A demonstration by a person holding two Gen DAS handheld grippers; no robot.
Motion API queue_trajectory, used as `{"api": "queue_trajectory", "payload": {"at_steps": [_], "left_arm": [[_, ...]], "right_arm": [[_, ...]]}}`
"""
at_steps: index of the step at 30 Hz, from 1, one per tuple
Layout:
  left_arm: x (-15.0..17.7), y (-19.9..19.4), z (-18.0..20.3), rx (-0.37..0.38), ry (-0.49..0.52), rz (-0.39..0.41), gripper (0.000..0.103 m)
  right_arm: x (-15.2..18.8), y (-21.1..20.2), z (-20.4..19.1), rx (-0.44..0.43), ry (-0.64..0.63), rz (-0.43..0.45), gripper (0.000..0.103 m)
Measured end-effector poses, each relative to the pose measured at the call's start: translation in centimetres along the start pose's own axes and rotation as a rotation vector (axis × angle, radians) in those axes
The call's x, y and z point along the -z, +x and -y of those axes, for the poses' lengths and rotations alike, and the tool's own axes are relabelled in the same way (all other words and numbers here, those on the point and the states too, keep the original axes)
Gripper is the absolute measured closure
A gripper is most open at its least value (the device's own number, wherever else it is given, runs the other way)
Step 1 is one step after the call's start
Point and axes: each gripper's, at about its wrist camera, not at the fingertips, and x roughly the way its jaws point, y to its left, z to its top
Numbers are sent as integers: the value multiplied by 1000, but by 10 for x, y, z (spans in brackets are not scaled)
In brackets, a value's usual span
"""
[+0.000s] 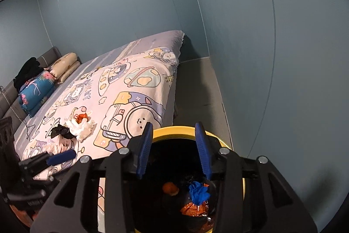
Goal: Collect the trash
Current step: 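Open both tools to drop the peel and glove into the bin, then move both tools back over the remaining trash on the bed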
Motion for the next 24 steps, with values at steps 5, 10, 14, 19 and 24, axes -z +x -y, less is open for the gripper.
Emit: {"api": "queue_trajectory", "payload": {"at_steps": [5, 10, 14, 19, 24], "left_arm": [[-5, -31, -28, -74, -29, 50, 47], [-4, -62, -61, -176, -65, 94, 40], [0, -84, -91, -239, -111, 119, 33], [12, -113, -129, -319, -168, 156, 25], [30, -133, -166, -388, -228, 168, 19]], "right_arm": [[-4, -6, -14, -33, -41, 36, 65], [-5, 3, -50, -97, -115, 42, 63], [-4, 14, -86, -152, -178, 34, 58], [-2, 29, -131, -212, -271, 27, 50], [2, 49, -175, -264, -358, 7, 44]]}}
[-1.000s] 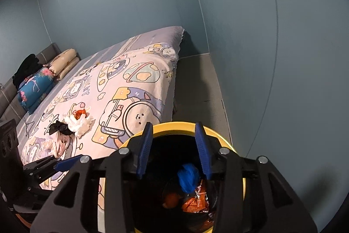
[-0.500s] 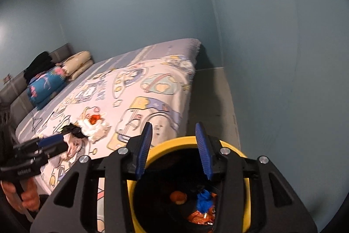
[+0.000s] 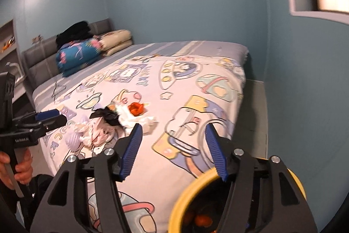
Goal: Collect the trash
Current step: 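Move both tools back over the remaining trash on the bed, then grasp the white tissue with the right tool while the left tool grasps the lavender fruit net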
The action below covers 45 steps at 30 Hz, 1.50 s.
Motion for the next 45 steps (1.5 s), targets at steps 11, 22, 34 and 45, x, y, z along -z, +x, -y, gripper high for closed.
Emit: {"api": "queue_trajectory", "payload": {"at_steps": [11, 22, 34, 45], "left_arm": [[40, 17, -86, -116, -113, -68, 18], [75, 35, -135, -182, -178, -151, 18], [86, 66, -161, -206, -226, -230, 18], [83, 88, -174, -208, -258, -269, 18]], "right_arm": [[6, 76, -50, -60, -102, -115, 39], [20, 143, -87, -55, -233, -219, 39], [23, 192, -100, -23, -338, -290, 35], [24, 229, -119, -25, -433, -330, 30]]}}
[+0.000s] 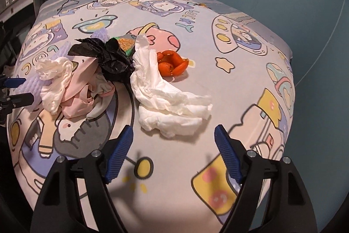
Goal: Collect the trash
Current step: 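Grasp the white tissue with the right tool while the left tool grasps the lavender fruit net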
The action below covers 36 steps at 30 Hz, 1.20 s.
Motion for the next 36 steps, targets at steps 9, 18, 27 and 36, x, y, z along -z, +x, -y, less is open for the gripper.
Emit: {"api": "queue_trajectory", "payload": {"at_steps": [9, 18, 27, 36], "left_arm": [[-5, 18, -9, 3, -39, -38, 25], [-18, 32, -14, 6, -62, -64, 41], [-25, 32, -20, 41, -92, -70, 73], [-23, 25, -17, 19, -87, -54, 78]], "right_arm": [[-19, 33, -11, 15, -72, -25, 29], [-35, 71, -8, 18, -63, -81, 31], [-43, 72, 2, -18, 33, -80, 74], [-42, 52, -2, -26, 43, -24, 88]]}}
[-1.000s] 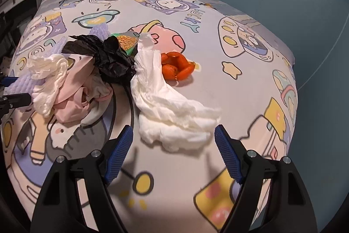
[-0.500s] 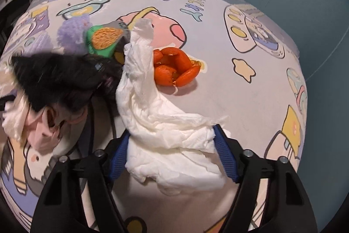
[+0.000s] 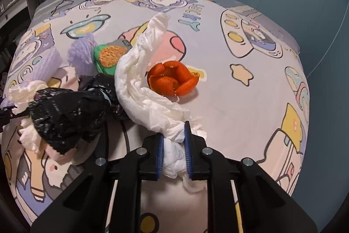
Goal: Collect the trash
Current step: 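Grasp the white tissue with the right tool while the left tool grasps the lavender fruit net, then lift and carry the tissue and fruit net over the yellow-rimmed bin with both tools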
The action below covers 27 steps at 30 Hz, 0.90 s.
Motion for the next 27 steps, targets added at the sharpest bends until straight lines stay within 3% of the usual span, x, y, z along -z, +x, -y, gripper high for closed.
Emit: {"api": "queue_trajectory", "payload": {"at_steps": [15, 27], "left_arm": [[4, -40, -8, 16, -17, 79, 78], [13, -94, -8, 2, -14, 192, 78]], "right_arm": [[4, -66, 10, -15, 58, 117, 89], [23, -130, 6, -52, 83, 196, 89]]}}
